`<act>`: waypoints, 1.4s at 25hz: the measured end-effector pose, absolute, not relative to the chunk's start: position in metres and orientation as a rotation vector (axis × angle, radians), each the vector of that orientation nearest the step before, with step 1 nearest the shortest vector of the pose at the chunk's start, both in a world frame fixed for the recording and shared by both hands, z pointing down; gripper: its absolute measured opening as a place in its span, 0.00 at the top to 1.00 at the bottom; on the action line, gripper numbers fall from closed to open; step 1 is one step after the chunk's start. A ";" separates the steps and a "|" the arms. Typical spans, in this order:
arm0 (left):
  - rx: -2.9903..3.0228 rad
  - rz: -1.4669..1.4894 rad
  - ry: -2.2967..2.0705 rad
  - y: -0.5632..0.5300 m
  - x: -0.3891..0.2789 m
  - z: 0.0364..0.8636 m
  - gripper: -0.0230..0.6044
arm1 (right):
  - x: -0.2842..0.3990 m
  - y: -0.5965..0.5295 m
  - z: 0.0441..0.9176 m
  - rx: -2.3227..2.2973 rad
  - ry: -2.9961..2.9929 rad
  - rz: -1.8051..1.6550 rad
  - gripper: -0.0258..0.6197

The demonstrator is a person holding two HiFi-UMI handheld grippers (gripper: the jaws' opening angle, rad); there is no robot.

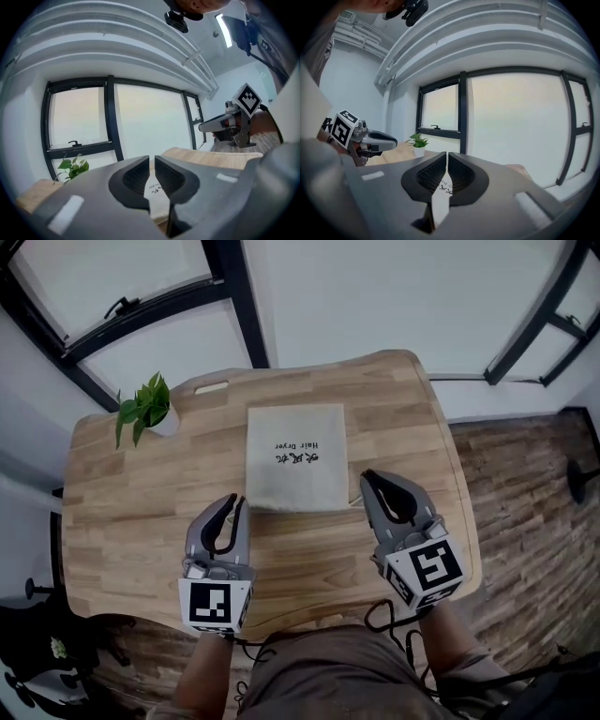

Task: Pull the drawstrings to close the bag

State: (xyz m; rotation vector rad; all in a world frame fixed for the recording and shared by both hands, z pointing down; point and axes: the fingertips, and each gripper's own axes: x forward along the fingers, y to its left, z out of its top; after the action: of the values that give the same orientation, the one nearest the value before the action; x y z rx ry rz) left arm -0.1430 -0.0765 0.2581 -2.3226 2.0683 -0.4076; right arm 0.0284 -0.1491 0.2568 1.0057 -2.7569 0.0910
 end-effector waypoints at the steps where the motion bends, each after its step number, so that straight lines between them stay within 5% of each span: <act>1: -2.341 -0.420 2.057 -0.081 -0.146 0.267 0.91 | 0.027 -0.153 0.266 0.996 -2.744 0.101 0.89; 8: -2.501 -0.558 1.999 -0.098 -0.165 0.346 0.83 | 0.035 -0.163 0.354 0.885 -2.617 0.162 0.83; 13: -2.604 -0.680 1.978 -0.098 -0.173 0.403 0.70 | 0.041 -0.153 0.421 0.717 -2.557 0.237 0.70; 20: -2.661 -0.871 1.986 -0.077 -0.192 0.451 0.66 | 0.034 -0.138 0.470 0.471 -2.507 0.114 0.55; 35: -2.788 -1.113 1.509 -0.073 -0.189 0.487 0.66 | 0.044 -0.144 0.498 0.233 -2.330 0.039 0.58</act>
State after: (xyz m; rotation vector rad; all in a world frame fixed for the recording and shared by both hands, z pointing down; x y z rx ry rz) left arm -0.1892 -0.0727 0.4865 -2.7879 1.5090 -1.1134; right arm 0.0444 -0.1442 0.4982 0.2326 -2.3304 0.0395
